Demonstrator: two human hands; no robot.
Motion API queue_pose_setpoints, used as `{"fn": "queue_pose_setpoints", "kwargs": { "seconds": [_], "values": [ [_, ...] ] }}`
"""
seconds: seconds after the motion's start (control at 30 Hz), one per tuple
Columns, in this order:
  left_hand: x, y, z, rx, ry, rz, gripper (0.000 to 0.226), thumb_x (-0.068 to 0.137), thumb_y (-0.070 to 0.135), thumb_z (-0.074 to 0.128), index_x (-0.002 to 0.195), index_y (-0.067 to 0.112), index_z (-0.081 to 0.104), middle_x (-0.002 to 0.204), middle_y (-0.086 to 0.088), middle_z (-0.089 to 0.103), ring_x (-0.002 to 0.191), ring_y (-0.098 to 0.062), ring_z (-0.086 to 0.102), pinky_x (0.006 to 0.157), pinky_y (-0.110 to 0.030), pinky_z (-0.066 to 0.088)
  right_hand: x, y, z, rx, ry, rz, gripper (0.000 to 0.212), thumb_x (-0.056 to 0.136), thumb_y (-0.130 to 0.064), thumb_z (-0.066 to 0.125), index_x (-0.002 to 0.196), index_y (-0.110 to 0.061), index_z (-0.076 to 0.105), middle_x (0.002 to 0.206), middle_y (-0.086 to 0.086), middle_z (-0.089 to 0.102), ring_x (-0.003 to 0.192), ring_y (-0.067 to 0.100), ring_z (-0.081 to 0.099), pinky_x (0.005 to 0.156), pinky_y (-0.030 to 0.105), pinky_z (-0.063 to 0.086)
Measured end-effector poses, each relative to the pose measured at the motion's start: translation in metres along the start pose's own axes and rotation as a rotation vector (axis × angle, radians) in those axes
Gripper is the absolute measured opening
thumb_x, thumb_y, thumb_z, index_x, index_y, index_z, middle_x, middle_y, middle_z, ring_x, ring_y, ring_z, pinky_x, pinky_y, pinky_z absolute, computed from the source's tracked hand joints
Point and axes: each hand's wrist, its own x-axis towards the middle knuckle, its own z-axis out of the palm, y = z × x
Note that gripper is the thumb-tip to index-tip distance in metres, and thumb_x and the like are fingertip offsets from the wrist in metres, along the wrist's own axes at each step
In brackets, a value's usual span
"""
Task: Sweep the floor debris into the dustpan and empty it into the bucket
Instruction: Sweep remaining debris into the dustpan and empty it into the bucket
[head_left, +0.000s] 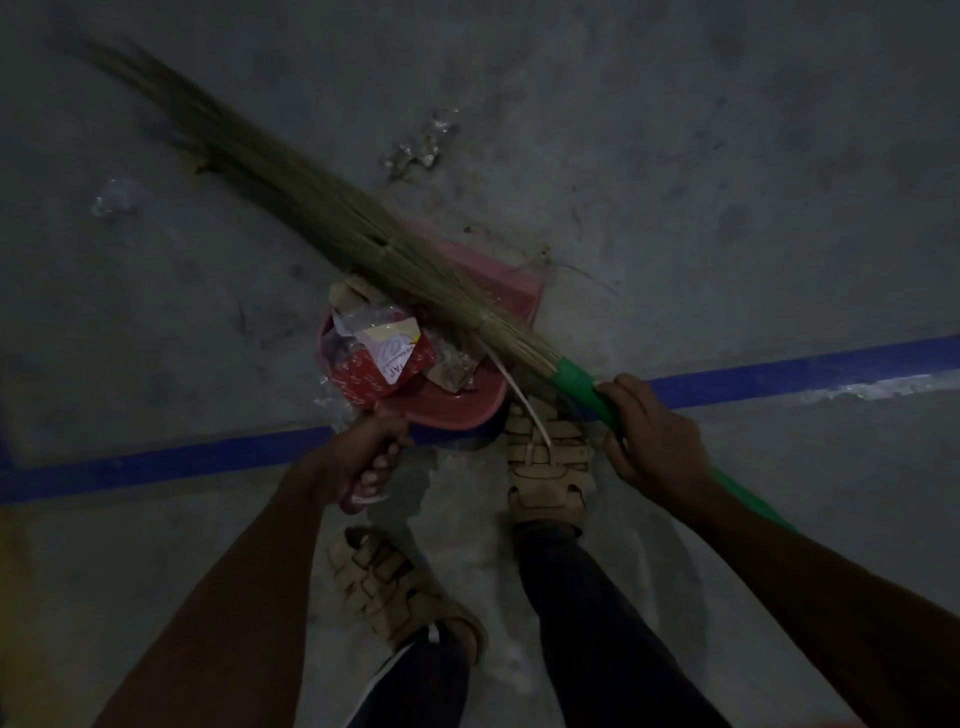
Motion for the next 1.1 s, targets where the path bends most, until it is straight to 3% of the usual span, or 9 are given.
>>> {"fn": "queue_pose_setpoints", "kwargs": {
  "seconds": [0.07,0.23,0.4,0.53,0.7,0.9,1.1],
  "values": [
    [-0.002,-0.010,-0.005,-0.057,-0.002,0.018,0.041,0.094,0.013,0.043,0.053,0.014,0.037,0.040,0.002,0.027,0.024,-0.010,0.019,0.035,-0.008,0.015,0.004,-0.004,-0.002,0.000,0.031,-0.008,0.058,0.080,-0.027,0.060,0.133,-0.013,0.043,0.130,0.006,0.041,0.072,0.030,0.064,0.049,0.025,0.041],
    [-0.010,-0.038,-0.024,-0.230,0.001,0.075,0.047,0.091,0.010,0.042,0.044,0.016,0.041,0.038,0.001,0.025,0.022,-0.010,0.018,0.037,-0.009,0.013,0.033,-0.018,-0.007,-0.004,0.131,0.054,0.055,0.083,-0.028,0.052,0.135,-0.012,0.044,0.133,0.010,0.045,0.081,0.033,0.064,0.050,0.027,0.043],
    [-0.021,-0.056,-0.048,-0.329,0.018,0.099,0.047,0.092,0.009,0.039,0.044,0.014,0.038,0.037,0.001,0.024,0.022,-0.010,0.019,0.033,-0.008,0.016,0.073,-0.023,-0.016,-0.023,0.197,0.167,0.060,0.086,-0.017,0.066,0.140,-0.012,0.039,0.139,0.011,0.040,0.085,0.032,0.061,0.057,0.034,0.048],
    [-0.022,-0.062,-0.066,-0.292,0.058,0.088,0.043,0.092,0.010,0.041,0.049,0.014,0.038,0.038,0.001,0.024,0.023,-0.010,0.018,0.035,-0.007,0.015,0.095,-0.025,-0.019,-0.067,0.207,0.212,0.060,0.088,-0.019,0.062,0.142,-0.012,0.037,0.143,0.011,0.038,0.094,0.030,0.059,0.057,0.039,0.052],
    [-0.013,-0.054,-0.080,-0.221,0.046,0.096,0.038,0.089,0.013,0.045,0.052,0.016,0.038,0.040,0.002,0.026,0.025,-0.010,0.019,0.036,-0.008,0.015,0.097,-0.030,-0.012,-0.110,0.186,0.290,0.061,0.086,-0.016,0.064,0.142,-0.013,0.038,0.141,0.009,0.037,0.094,0.029,0.057,0.060,0.032,0.044],
    [-0.006,-0.038,-0.086,-0.168,0.064,0.108,0.041,0.087,0.013,0.047,0.048,0.017,0.039,0.041,0.001,0.027,0.027,-0.011,0.018,0.036,-0.010,0.016,0.089,-0.038,0.000,-0.098,0.056,0.170,0.066,0.081,-0.016,0.068,0.141,-0.014,0.042,0.143,0.009,0.041,0.092,0.031,0.061,0.056,0.030,0.044],
    [-0.005,-0.032,-0.101,-0.132,0.066,0.117,0.036,0.085,0.013,0.051,0.052,0.018,0.040,0.043,0.002,0.028,0.029,-0.011,0.020,0.036,-0.012,0.017,0.087,-0.043,-0.003,-0.122,-0.094,-0.126,0.055,0.083,-0.023,0.065,0.134,-0.014,0.047,0.133,0.011,0.050,0.086,0.030,0.064,0.052,0.026,0.041]
  ]
}}
